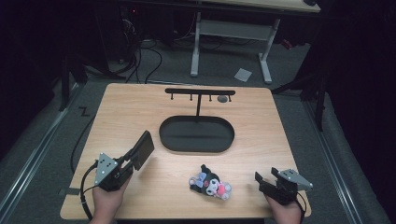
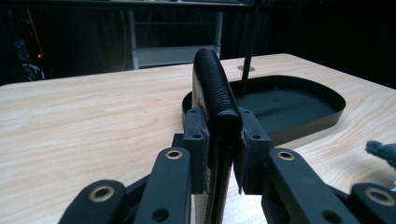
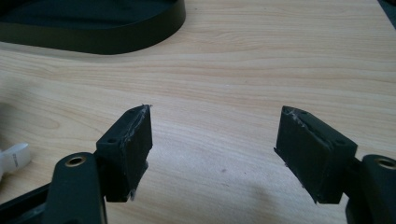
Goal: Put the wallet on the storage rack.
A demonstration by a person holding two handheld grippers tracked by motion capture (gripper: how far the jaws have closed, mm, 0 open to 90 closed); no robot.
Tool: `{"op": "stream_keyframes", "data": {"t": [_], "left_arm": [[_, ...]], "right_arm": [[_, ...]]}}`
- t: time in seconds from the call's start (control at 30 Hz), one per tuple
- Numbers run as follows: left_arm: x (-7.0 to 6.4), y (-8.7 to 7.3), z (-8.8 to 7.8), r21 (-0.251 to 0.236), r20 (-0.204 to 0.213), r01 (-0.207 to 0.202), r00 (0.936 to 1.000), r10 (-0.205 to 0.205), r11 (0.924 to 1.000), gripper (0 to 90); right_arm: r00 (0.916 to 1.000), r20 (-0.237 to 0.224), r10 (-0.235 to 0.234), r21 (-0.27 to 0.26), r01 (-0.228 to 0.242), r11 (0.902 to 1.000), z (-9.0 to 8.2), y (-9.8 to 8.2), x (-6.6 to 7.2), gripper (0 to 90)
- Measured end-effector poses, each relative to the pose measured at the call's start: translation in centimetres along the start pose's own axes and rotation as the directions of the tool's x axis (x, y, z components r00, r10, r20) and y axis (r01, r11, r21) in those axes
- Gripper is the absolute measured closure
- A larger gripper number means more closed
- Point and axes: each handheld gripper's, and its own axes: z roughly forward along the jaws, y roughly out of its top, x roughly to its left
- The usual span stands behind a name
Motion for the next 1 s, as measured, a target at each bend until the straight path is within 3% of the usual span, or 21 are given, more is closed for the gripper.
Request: {"op": "stream_keyframes", "data": {"t": [0.37, 0.77, 0.93, 1.0], "left_arm": [[-0.8, 0.6, 1.9, -0.006, 0.033, -0.002, 0.9995, 0.002, 1.0000, 77.3], [-1.4, 1.3, 3.2, -0.019, 0.045, 0.009, 0.9990, -0.008, 0.9998, 77.3], [-1.4, 1.6, 3.5, -0.002, 0.039, -0.013, 0.9992, 0.013, 0.9999, 77.2], [-1.4, 1.6, 3.7, 0.006, 0.039, -0.002, 0.9992, 0.001, 1.0000, 77.2]], "right_arm": [[0.9997, 0.016, -0.016, -0.004, 0.016, 0.9999, -1.4, -0.9, -0.2, 27.0], [0.9985, 0.011, -0.054, -0.007, 0.054, 0.9985, -1.9, -1.1, 1.1, 23.8], [0.9972, -0.020, -0.072, 0.029, 0.073, 0.9969, -1.6, -0.6, 1.7, 22.5], [0.9947, -0.027, -0.100, 0.045, 0.101, 0.9939, -1.4, -0.2, 1.9, 21.3]]}}
